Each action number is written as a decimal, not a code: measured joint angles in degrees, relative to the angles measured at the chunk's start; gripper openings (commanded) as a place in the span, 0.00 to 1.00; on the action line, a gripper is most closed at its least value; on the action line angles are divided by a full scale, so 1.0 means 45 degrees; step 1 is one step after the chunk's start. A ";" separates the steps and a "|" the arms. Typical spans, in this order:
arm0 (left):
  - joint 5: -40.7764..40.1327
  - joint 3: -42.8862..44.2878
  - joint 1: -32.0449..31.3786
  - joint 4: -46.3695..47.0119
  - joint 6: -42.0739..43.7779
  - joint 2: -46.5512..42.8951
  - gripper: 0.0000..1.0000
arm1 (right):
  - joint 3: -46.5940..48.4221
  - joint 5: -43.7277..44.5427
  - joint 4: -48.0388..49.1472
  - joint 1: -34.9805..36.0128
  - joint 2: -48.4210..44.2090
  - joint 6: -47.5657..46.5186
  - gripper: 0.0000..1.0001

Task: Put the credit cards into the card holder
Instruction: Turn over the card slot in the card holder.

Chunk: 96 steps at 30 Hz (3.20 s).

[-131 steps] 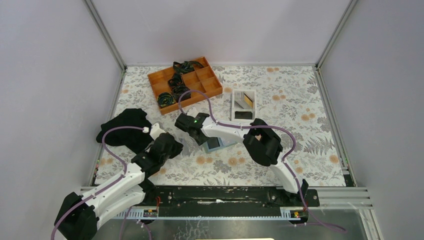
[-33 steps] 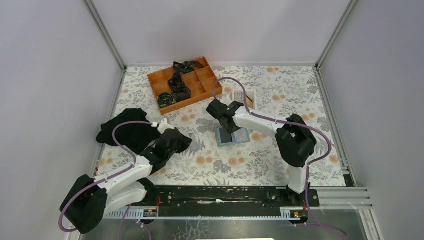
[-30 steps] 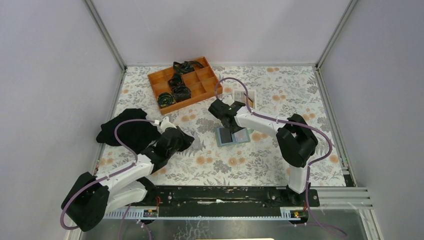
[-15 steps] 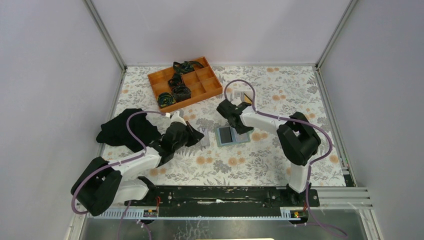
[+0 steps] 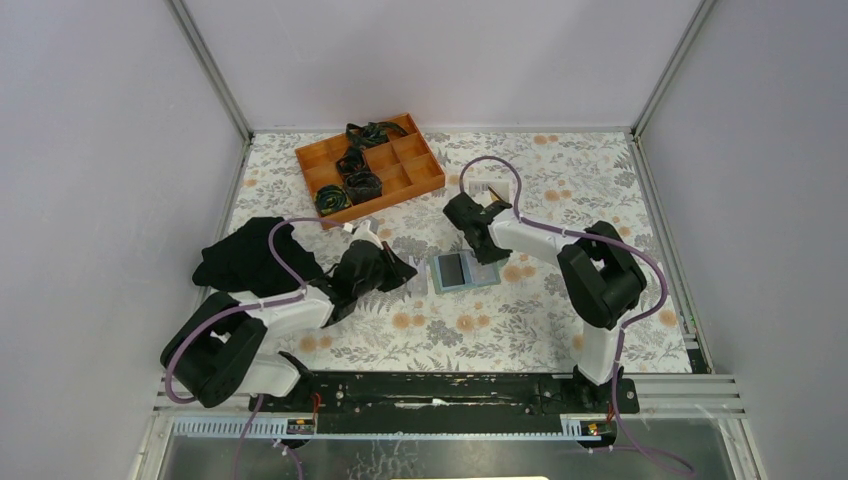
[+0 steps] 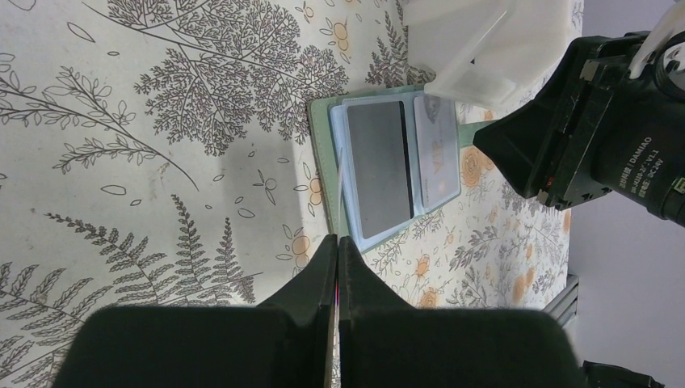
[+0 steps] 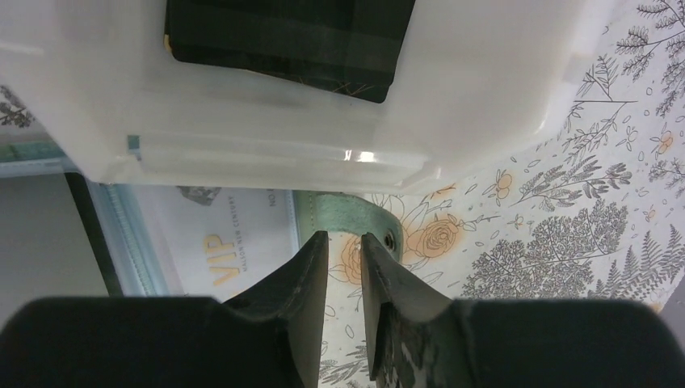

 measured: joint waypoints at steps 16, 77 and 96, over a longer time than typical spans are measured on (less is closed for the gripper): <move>0.0131 0.0160 -0.0005 0.0636 0.0131 0.0636 0.00 | -0.0690 -0.1229 0.1005 -0.0544 0.0078 -0.0136 0.26; 0.1311 -0.1588 0.2395 0.2050 0.0933 0.0131 0.00 | 0.0262 -0.3599 0.1161 0.0471 0.0549 0.0185 0.26; 0.2025 -0.1205 0.2535 0.2254 0.0952 0.0821 0.00 | 0.0262 -0.3599 0.1171 0.0471 0.0549 0.0136 0.26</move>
